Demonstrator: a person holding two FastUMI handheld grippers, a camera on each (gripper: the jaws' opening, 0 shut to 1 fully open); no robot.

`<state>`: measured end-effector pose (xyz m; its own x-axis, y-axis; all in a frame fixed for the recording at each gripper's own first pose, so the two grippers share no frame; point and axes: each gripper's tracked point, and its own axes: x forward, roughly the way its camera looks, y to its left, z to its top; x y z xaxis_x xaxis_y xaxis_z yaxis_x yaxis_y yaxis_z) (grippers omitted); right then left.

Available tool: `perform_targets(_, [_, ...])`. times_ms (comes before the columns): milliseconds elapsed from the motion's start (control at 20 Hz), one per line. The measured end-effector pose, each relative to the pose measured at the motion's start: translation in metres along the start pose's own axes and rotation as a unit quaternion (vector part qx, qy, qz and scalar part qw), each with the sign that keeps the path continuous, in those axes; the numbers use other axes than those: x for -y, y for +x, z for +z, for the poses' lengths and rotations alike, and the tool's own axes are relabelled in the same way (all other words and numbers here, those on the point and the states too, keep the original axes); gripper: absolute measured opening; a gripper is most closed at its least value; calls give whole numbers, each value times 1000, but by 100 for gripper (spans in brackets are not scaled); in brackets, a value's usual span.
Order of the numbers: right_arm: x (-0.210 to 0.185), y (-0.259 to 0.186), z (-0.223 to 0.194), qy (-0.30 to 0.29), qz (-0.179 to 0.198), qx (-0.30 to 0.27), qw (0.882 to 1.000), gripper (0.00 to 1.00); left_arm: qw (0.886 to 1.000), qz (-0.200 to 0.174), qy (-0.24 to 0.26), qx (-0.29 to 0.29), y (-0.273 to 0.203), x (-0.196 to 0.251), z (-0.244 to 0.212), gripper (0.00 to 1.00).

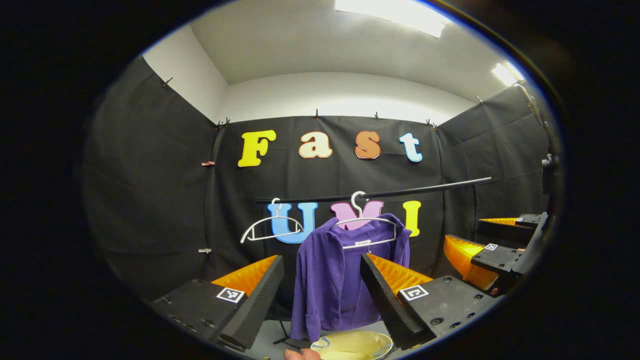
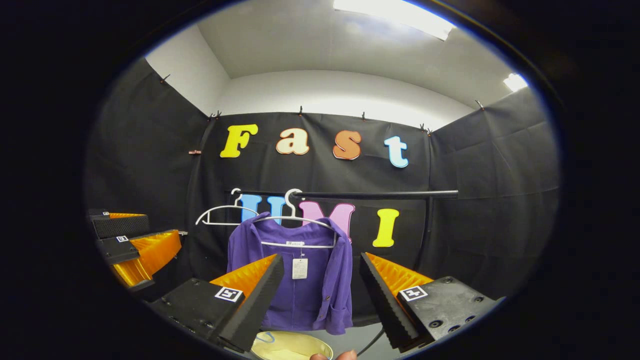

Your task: Grasp the clothes on the hanger with both hands and then place them into the laundry hamper below.

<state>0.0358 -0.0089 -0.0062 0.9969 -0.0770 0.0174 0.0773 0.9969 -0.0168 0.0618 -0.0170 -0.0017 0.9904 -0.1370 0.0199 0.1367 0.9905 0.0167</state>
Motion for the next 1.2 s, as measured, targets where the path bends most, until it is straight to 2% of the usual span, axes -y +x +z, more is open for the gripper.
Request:
perform_targets(200, [11, 23, 0, -10, -27, 14, 999, 98, 999, -37, 7, 0, 48, 11, -17, 97])
perform_targets(350, [18, 35, -6, -22, -34, 14, 999, 98, 999, -39, 12, -5, 94, 21, -32, 96])
perform_targets(750, [31, 70, -40, 1, -9, -12, 1000, 98, 999, 24, 12, -29, 217, 29, -72, 96])
perform_targets(900, [34, 85, -50, 3, 0, -17, 1000, 98, 997, 58, 18, -51, 251, 21, -97, 96])
perform_targets(1050, [38, 99, -61, 6, 4, -21, 1000, 98, 995, 70, 31, -59, 274, 19, -110, 95])
perform_targets(1150, [36, 110, -70, 6, 8, -25, 1000, 98, 994, 71, 42, -69, 284, 16, -120, 88])
perform_targets(1200, [33, 116, -73, 7, 10, -25, 1000, 98, 994, 72, 46, -75, 286, 13, -124, 75])
